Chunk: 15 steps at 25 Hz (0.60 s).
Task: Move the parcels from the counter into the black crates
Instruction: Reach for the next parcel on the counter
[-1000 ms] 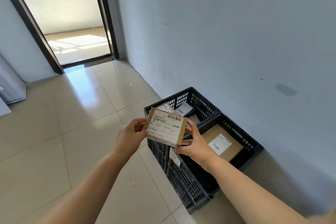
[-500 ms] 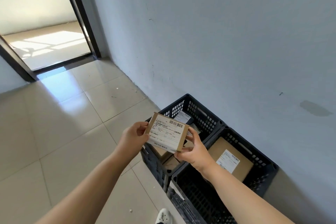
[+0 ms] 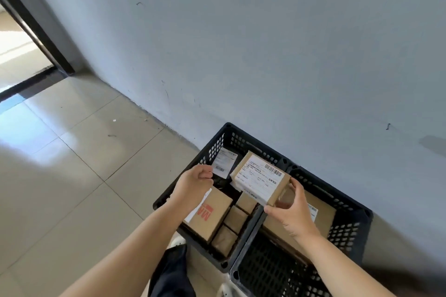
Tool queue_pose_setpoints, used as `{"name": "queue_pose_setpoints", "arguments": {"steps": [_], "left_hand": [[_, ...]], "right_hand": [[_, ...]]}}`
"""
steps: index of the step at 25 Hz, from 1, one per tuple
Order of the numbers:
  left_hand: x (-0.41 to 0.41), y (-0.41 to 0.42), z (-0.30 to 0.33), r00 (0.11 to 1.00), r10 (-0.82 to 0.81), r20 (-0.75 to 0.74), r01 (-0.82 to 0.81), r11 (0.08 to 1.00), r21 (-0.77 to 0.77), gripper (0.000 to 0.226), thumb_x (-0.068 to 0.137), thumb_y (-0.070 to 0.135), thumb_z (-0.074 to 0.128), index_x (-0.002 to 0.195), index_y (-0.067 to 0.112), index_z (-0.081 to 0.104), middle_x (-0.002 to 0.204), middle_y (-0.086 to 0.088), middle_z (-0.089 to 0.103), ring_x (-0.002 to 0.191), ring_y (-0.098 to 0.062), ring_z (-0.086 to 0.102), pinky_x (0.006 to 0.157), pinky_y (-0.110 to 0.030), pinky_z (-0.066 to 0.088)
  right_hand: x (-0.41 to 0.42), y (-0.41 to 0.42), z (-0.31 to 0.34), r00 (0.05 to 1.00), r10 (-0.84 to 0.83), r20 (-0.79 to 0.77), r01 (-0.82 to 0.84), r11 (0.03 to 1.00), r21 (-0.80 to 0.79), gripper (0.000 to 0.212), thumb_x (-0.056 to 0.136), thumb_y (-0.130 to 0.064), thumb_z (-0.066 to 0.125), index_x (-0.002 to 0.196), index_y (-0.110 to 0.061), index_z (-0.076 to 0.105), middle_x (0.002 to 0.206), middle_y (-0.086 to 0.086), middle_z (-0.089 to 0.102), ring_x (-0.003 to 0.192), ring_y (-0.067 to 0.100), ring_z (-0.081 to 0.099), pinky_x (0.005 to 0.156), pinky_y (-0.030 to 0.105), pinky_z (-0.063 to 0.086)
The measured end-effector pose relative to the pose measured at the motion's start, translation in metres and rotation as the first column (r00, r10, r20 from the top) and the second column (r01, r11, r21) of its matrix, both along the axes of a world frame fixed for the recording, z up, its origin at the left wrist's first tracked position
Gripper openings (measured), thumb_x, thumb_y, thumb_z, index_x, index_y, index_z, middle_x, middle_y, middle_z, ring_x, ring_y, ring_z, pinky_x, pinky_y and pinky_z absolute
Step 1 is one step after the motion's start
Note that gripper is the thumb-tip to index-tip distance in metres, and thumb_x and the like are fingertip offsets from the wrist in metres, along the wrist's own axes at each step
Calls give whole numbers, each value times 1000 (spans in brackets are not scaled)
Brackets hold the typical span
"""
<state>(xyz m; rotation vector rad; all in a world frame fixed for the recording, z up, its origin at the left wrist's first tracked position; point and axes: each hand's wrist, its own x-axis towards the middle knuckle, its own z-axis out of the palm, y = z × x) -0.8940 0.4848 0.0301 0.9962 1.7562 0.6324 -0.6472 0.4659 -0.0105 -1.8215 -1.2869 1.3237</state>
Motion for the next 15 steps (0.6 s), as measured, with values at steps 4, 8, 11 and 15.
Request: {"name": "queue_pose_setpoints", "arguments": {"steps": [4,8,11,15], "left_hand": [[-8,62,-40,980,-196,28,198,978,-59,39,92,4,48,126,20,57,109,11,62,92,-7,60,62,-11,43],[-25,117,-77,939,-342,21,343,934,-99,36,92,8,49,125,21,58,108,11,62,91,-5,59,68,-16,45],[-36,152,-113,895,-446,-7,441,887,-136,37,92,10,49,126,22,57,110,11,61,94,-7,60,73,-20,46],[-36,177,-171,834,-550,-39,529,818,-225,38,92,12,47,126,25,57,119,11,61,93,-6,60,74,-25,51]], "right_hand": [[7,14,-18,968,-201,147,209,977,-41,101,66,-8,85,147,-21,24,148,2,32,133,16,34,109,38,30],[-5,31,-45,920,-257,297,294,952,-89,101,66,-15,86,147,-24,25,150,2,31,127,15,38,95,37,41],[-22,46,-70,869,-261,421,336,935,-115,102,65,-27,86,146,-25,24,147,-1,31,119,11,40,83,31,42],[-38,75,-118,722,-176,669,303,950,-77,103,63,-40,84,143,-16,24,155,2,22,141,20,20,115,42,29]]}}
